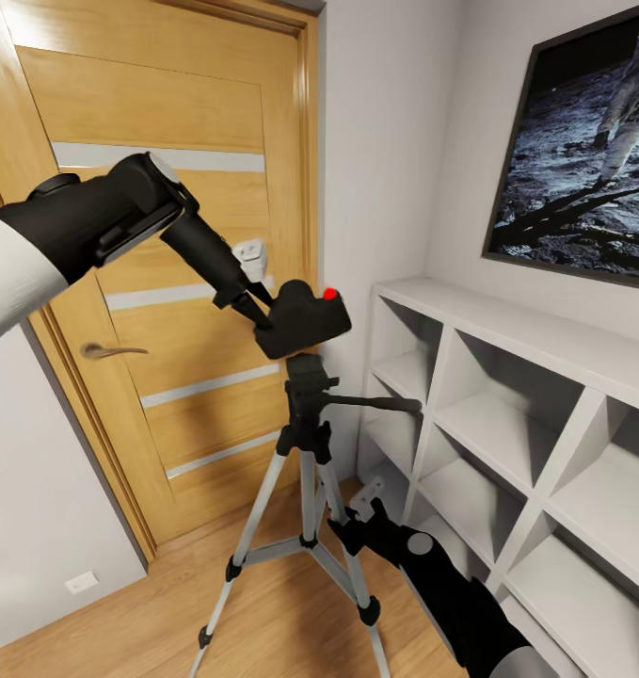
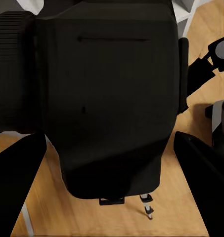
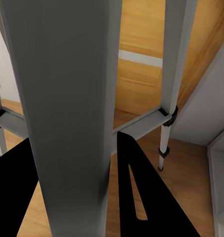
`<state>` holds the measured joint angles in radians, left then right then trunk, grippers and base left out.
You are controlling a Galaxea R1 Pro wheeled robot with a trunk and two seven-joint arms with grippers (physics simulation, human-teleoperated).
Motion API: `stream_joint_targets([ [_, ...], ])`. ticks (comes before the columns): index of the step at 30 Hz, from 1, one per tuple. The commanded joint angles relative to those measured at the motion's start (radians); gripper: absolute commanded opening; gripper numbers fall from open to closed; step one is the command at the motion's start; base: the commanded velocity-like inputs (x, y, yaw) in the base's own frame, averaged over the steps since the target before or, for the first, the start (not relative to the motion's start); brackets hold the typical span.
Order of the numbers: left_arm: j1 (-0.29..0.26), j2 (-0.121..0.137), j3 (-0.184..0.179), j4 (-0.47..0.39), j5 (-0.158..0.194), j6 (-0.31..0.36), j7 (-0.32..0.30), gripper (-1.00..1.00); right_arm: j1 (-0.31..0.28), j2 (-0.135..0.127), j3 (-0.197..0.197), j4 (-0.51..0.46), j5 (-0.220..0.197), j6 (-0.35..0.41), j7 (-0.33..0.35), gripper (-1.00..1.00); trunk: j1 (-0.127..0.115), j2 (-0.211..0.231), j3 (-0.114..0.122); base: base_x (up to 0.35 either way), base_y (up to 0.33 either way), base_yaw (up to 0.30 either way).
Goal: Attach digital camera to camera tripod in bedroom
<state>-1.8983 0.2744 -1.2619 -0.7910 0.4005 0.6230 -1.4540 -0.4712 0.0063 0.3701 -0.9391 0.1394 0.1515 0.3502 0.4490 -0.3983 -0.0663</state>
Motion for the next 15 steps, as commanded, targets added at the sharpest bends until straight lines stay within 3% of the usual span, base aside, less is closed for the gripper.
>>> stream_joint_targets([
  [1, -0.012, -0.004, -0.023, 0.000, 0.019, 0.010, 0.000, -1.00, 0.000, 0.003, 0.001, 0.003, 0.000, 0.005, 0.006, -1.00, 0.001, -0.002, -0.003, 0.000, 0.000, 0.000],
  [5, -0.048, -0.016, -0.080, 0.002, 0.054, 0.009, 0.000, -1.00, 0.000, 0.010, 0.000, 0.003, 0.001, 0.004, 0.006, -1.00, 0.001, -0.002, -0.003, 0.000, 0.000, 0.000],
  [15, -0.089, -0.027, -0.170, -0.001, 0.071, 0.010, -0.003, -1.00, 0.001, 0.015, 0.000, 0.005, 0.003, 0.004, 0.006, -1.00, 0.001, -0.002, -0.003, 0.000, 0.000, 0.000],
])
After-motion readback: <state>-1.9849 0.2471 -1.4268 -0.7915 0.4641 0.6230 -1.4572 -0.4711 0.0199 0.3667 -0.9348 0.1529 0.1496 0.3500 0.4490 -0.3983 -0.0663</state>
